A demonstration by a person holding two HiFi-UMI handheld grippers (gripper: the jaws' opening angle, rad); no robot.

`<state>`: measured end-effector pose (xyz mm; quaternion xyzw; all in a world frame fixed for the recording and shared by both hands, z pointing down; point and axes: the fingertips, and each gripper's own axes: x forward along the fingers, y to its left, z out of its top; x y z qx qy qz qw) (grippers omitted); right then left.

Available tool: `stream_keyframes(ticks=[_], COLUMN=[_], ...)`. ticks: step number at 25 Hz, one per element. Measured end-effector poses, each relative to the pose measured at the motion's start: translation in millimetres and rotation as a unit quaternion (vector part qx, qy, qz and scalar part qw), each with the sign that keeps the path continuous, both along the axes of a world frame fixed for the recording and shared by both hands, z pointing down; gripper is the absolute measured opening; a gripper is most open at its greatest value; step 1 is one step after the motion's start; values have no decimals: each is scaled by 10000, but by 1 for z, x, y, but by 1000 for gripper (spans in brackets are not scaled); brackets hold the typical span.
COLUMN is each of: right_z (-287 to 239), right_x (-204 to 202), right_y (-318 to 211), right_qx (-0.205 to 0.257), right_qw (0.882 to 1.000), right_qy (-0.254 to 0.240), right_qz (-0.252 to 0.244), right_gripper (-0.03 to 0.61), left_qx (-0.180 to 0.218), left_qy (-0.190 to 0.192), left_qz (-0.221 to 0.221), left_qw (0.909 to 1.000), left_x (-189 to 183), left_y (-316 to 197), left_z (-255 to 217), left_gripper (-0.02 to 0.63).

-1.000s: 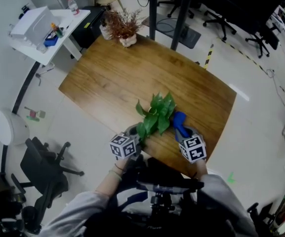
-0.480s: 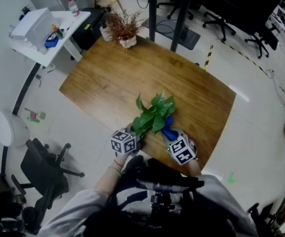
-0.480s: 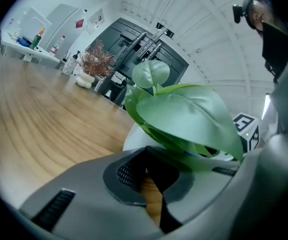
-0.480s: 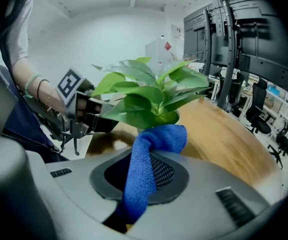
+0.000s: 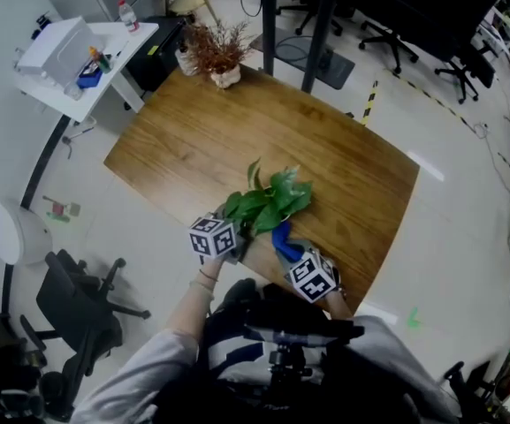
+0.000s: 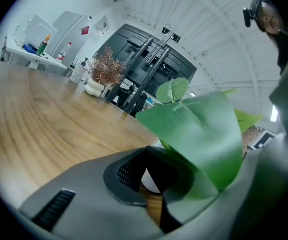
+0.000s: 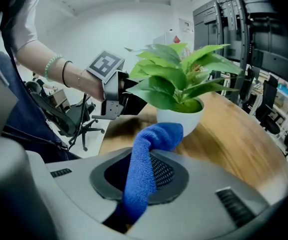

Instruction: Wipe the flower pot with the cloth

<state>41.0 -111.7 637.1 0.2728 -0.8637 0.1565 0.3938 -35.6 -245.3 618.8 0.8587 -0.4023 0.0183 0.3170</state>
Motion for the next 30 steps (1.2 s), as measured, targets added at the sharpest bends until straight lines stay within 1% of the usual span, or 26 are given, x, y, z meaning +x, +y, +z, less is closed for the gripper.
stream_keyframes(ticks=[2, 5, 7, 9, 12, 15, 20, 23, 26, 30], right_z=[-3, -7, -11, -18, -29, -32, -22, -19, -17, -9], right_x=[21, 57, 74, 80, 69, 50, 30, 17, 1, -19], right_y=[-1, -15, -33, -54, -79, -86, -70, -58, -41, -21], right_qx=[-21, 154, 345, 527, 700, 669, 581, 473, 316, 178], right_qw=[9995, 9970, 9952, 9941, 9941, 9948, 9961, 9966, 9978, 9991], right_qy=[19, 93, 108, 47, -167, -365, -290, -405, -489, -389], right_qz=[315, 749, 910, 942, 817, 678, 604, 532, 322, -27], right_gripper=[60, 60, 60, 60, 60, 61, 61, 61, 61, 61], left_qx=[-68, -188, -264, -319, -358, -361, -285, -268, -240, -189], left_qy=[24, 128, 291, 429, 419, 354, 381, 319, 208, 94], left_qz=[-75, -226, -324, -317, -109, 36, -131, -261, -359, -380], left_qw=[9999, 9995, 9987, 9981, 9984, 9987, 9988, 9988, 9989, 9991], left_x=[-2, -4, -2, 7, 23, 28, 13, -1, -15, -26], left_y=[6, 26, 40, 52, 63, 63, 50, 39, 24, 4], left_z=[2, 4, 2, 0, 4, 6, 3, 2, 3, 4], left_gripper=[6, 6, 6, 6, 6, 6, 6, 6, 6, 6])
